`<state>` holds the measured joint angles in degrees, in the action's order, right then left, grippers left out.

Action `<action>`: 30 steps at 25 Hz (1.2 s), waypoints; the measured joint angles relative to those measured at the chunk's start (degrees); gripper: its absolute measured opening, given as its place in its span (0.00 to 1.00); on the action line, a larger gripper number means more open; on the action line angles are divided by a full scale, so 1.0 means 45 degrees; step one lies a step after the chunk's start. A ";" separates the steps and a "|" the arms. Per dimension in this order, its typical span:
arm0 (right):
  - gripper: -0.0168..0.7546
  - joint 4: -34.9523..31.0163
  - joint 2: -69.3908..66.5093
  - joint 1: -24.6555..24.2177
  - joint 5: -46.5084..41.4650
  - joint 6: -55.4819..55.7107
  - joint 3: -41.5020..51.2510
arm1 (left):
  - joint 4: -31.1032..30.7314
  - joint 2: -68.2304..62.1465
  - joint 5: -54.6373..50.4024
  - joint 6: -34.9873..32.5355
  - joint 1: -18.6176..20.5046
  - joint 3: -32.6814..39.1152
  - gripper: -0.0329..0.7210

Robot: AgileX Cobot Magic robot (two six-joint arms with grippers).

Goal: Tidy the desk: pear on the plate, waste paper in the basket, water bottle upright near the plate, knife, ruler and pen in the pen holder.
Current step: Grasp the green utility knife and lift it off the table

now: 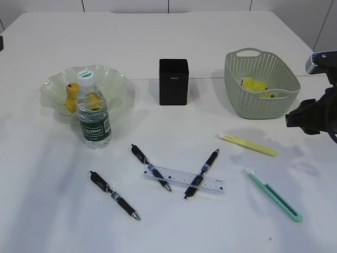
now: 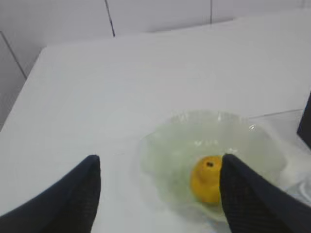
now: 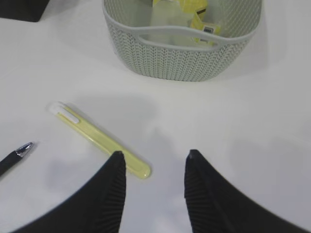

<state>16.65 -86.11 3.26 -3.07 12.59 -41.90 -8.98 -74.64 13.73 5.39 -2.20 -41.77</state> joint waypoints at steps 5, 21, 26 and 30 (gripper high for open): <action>0.41 0.0000 0.0000 0.0000 -0.0355 0.0000 0.0000 | 0.0000 0.0000 -0.1601 -0.0077 0.0343 0.0000 0.75; 0.41 -0.0039 0.0000 0.0000 -0.3399 0.0000 -0.0904 | 0.0000 0.0028 -0.3224 -0.0109 0.0343 0.0000 0.52; 0.41 -0.0217 0.0000 0.0000 -0.5427 -0.0051 -0.1920 | 0.0000 0.0028 -0.3430 -0.0131 0.0343 0.0000 0.51; 0.41 -0.0698 0.0000 0.0136 -0.6838 -0.0978 -0.2598 | 0.0000 0.0028 -0.3757 -0.0131 0.0343 0.0000 0.51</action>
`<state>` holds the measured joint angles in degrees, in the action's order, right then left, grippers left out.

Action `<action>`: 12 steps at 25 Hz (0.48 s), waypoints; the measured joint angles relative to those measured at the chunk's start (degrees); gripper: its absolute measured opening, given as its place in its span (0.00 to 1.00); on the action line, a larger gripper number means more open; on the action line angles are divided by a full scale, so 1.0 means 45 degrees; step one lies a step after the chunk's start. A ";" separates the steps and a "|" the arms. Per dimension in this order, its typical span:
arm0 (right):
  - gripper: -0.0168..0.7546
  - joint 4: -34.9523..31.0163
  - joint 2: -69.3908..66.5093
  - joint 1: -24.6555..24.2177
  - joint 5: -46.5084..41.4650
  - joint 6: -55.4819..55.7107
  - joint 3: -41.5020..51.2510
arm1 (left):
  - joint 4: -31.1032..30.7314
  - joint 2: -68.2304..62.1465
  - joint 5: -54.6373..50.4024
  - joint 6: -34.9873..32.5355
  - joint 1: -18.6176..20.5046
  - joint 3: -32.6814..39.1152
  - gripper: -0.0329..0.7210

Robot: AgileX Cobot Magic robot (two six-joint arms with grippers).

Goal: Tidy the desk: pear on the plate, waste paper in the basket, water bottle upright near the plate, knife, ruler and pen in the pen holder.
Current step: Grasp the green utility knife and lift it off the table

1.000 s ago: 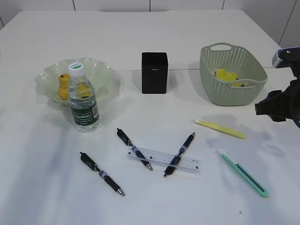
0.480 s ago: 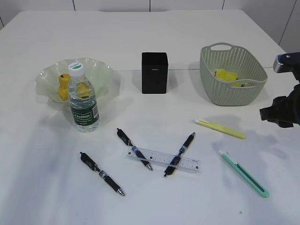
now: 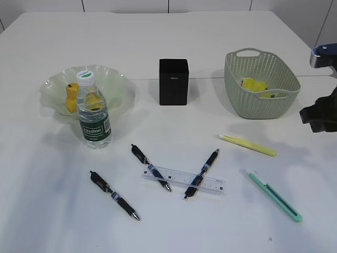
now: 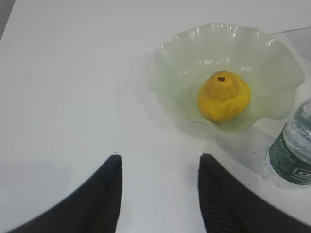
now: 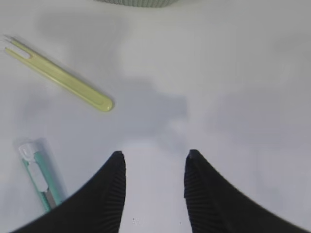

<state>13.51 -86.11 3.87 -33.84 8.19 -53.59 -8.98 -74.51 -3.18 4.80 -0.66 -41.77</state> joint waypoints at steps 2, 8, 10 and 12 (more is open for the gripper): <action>0.41 -0.0434 0.0000 0.0142 -0.0397 -0.0375 -0.0322 | 0.0000 0.0000 -0.0111 0.0000 0.0000 0.0000 0.51; 0.41 -0.1681 0.0000 0.0347 -0.1505 -0.0666 -0.1002 | 0.0000 0.0000 -0.0561 0.0000 0.0000 0.0000 0.51; 0.41 -0.1892 0.0000 0.0347 -0.2204 -0.0666 -0.1223 | 0.0024 0.0000 -0.0747 0.0000 0.0000 0.0000 0.51; 0.41 -0.2078 -0.0056 0.0347 -0.2877 -0.0687 -0.1448 | 0.0024 0.0000 -0.0812 0.0000 0.0000 0.0000 0.51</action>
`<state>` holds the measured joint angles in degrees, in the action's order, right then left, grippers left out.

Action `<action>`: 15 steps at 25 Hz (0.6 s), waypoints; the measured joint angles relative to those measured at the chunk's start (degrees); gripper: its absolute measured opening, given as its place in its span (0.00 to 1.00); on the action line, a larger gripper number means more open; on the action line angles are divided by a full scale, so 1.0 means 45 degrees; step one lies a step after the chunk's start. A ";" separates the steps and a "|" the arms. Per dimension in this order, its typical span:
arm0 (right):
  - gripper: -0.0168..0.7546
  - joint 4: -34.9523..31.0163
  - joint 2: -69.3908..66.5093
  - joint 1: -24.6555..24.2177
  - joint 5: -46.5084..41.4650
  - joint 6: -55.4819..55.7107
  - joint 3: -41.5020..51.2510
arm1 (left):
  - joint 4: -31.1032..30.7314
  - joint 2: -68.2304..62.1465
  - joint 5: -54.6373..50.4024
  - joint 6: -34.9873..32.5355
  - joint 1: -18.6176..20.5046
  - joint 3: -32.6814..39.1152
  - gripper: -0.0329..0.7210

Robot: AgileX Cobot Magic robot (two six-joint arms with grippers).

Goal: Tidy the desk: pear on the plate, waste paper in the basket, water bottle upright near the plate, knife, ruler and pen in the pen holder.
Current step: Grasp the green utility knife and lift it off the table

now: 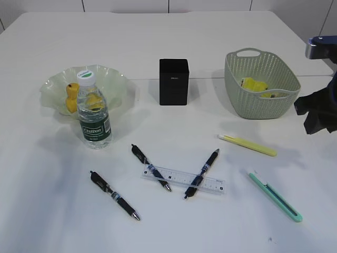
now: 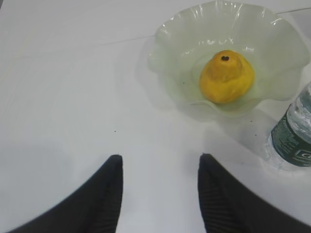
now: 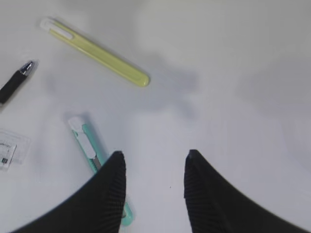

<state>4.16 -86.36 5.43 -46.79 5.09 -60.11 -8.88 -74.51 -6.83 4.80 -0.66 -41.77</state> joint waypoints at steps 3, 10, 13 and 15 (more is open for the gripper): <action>0.41 -0.0151 -0.0226 0.0000 -0.0750 -0.0189 -0.0380 | 0.0000 0.0000 -0.0056 0.0000 0.0000 0.0000 0.51; 0.41 -0.1522 -0.0910 0.0000 -0.1727 -0.1877 -0.1131 | 0.0021 0.0000 -0.0320 0.0000 0.0000 0.0000 0.51; 0.41 -0.2368 -0.1167 0.0000 -0.1789 -0.2992 -0.1220 | 0.0048 0.0000 -0.0304 0.0000 0.0000 0.0000 0.51; 0.41 -0.2674 -0.1436 0.0000 -0.1809 -0.3609 -0.1220 | 0.0048 0.0000 -0.0325 0.0000 0.0000 0.0000 0.51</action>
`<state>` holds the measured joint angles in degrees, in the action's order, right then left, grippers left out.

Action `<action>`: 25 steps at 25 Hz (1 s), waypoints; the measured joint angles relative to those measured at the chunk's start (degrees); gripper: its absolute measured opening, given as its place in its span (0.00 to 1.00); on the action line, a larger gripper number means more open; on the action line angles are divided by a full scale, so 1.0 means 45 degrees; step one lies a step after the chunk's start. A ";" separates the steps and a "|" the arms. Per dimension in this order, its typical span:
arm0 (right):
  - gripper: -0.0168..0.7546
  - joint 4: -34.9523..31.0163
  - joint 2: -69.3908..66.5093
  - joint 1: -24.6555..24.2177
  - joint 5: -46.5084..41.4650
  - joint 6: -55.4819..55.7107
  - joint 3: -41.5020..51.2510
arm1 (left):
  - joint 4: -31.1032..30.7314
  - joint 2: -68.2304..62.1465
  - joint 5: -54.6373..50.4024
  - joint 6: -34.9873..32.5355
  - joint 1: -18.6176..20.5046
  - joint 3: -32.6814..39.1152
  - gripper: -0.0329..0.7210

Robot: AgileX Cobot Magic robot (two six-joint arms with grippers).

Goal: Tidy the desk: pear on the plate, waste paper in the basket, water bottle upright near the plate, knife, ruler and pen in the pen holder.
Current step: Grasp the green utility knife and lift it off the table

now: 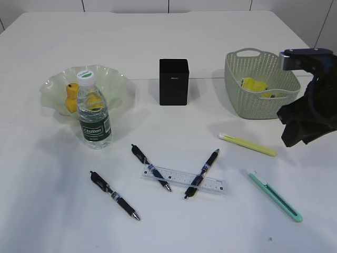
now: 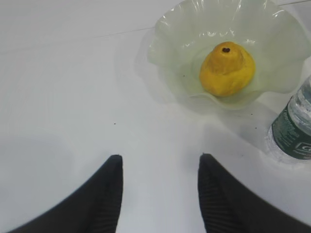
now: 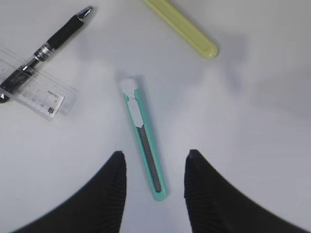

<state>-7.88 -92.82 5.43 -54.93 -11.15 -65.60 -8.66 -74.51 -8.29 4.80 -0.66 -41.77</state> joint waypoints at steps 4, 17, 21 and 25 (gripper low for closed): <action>0.41 -0.0145 -0.0561 0.0000 -0.0030 -0.0881 0.0000 | 0.0000 0.0000 0.0000 0.0000 0.0000 0.0000 0.51; 0.41 -0.0300 -0.1535 0.0000 0.0038 -0.1493 -0.0028 | 0.0000 0.0000 -0.0027 0.0000 0.0000 0.0000 0.51; 0.41 -0.0333 -0.1695 0.0000 0.0050 -0.1489 -0.0081 | 0.0000 0.0000 -0.0168 0.0000 0.0000 0.0000 0.51; 0.41 -0.0362 -0.1962 0.0000 0.0297 -0.1489 -0.0079 | 0.0000 0.0000 -0.0289 0.0000 0.0000 0.0000 0.51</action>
<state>-9.51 -101.65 5.43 -53.59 -17.85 -65.95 -8.66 -74.51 -9.60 4.80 -0.66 -41.77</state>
